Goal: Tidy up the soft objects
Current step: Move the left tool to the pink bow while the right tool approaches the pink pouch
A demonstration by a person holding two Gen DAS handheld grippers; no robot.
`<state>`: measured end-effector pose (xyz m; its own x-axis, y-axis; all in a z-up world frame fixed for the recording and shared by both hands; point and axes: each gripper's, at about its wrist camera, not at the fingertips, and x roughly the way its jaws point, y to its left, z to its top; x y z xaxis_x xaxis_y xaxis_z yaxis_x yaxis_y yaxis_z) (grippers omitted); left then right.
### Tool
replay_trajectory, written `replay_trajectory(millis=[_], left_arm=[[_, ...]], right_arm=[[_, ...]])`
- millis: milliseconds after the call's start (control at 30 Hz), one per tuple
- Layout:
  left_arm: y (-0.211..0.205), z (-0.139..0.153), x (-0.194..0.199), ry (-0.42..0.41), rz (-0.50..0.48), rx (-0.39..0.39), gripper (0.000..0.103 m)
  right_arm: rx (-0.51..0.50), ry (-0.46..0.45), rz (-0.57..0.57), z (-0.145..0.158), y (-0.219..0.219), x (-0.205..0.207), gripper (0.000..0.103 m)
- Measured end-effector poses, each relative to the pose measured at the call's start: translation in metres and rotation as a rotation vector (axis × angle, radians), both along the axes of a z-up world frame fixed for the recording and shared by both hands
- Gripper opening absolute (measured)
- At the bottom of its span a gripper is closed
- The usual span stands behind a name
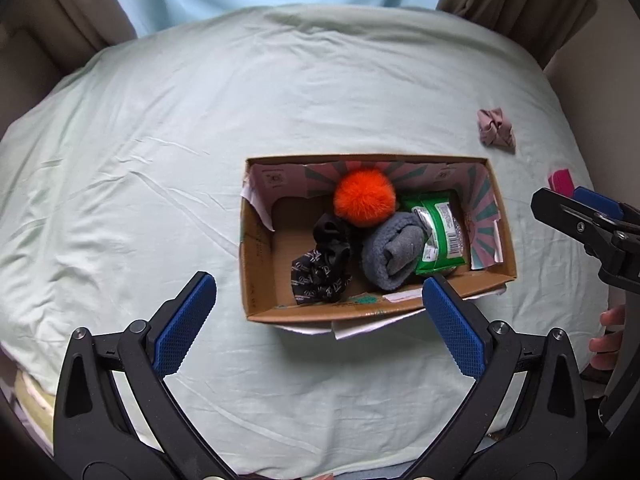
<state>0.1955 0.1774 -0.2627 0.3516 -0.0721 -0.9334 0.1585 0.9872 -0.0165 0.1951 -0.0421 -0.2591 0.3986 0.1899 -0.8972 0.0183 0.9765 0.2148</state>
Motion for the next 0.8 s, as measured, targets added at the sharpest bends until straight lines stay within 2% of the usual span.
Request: replay_trajectory(millis=[200,467,600,800], left_arm=[[0.007,0.041,-0.033,-0.098,0.012,-0.023,0.103],[0.001,0.091,-0.070,-0.224,0.002,-0.053,0.103],[-0.011,0.113,-0.082,-0.297,-0.016,-0.041,0.103],[-0.042,0.140,-0.089,-0.370,-0.047,-0.046,0.103]], right_arm=[[-0.059,-0.123,0.033,0.044,0.004,-0.036,0.103],[-0.123,-0.269,-0.015,0.096,-0.006,-0.087,0.103],[-0.142,-0.340,-0.074,0.116,-0.025,-0.109,0.103],[-0.193,-0.378,-0.180,0.135,-0.074,-0.134,0.103]])
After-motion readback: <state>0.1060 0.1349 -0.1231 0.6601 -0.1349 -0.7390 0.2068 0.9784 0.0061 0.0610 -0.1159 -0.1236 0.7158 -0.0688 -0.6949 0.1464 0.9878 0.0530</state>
